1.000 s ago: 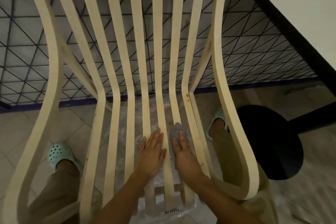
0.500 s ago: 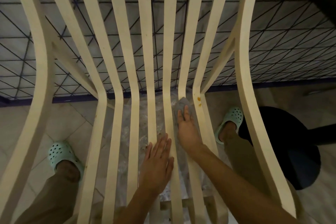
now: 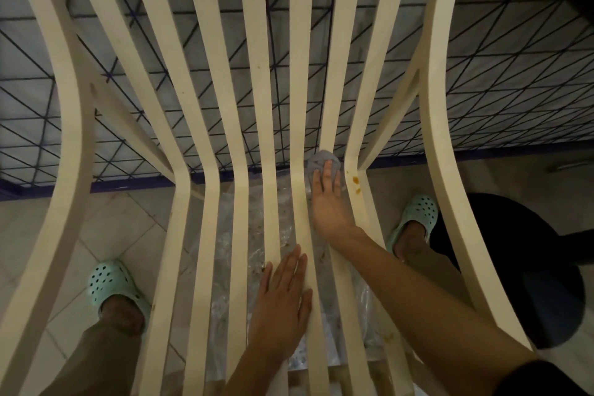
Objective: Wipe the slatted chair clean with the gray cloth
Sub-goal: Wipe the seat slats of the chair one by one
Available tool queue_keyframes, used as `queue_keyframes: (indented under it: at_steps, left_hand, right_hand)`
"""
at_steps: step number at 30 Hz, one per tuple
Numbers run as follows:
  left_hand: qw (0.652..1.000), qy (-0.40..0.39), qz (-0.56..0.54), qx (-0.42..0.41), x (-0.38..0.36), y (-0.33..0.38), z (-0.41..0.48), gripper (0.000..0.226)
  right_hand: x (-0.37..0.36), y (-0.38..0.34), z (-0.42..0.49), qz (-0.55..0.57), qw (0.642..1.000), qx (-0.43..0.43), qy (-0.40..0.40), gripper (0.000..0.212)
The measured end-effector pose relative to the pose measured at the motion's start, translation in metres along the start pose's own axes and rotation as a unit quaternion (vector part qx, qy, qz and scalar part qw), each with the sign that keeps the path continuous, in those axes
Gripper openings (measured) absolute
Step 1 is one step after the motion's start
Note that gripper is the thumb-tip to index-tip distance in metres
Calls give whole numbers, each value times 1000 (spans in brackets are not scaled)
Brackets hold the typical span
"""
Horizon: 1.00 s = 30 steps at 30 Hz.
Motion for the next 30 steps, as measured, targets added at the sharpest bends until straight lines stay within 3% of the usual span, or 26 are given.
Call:
queue_keyframes:
  at_steps: [6, 19, 25, 28, 30]
  left_hand:
    - [1000, 3, -9, 9, -2, -1, 1, 56]
    - [1000, -7, 23, 13, -1, 1, 0, 56]
    - [998, -30, 45, 44, 2, 14, -28, 59]
    - [997, -54, 28, 41, -2, 18, -47, 59]
    - [996, -72, 25, 37, -5, 21, -54, 58]
  right_hand:
    - [2, 2, -2, 3, 999, 11, 36, 75]
    - [5, 3, -59, -23, 997, 18, -65, 68]
    - [-3, -1, -113, -45, 995, 23, -87, 77]
    - [-4, -5, -145, -33, 999, 33, -5, 83]
    - [-11, -8, -165, -57, 998, 35, -5, 93]
Point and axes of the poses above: each hand's wrist, its own z-axis towards the middle knuckle, its own x-axis out of the back of the hand, y = z × x, the point moved 1 cm from there along z, towards the middle knuckle, and after that the axes turned 10 degrees about -z, right-handed, at the moved point
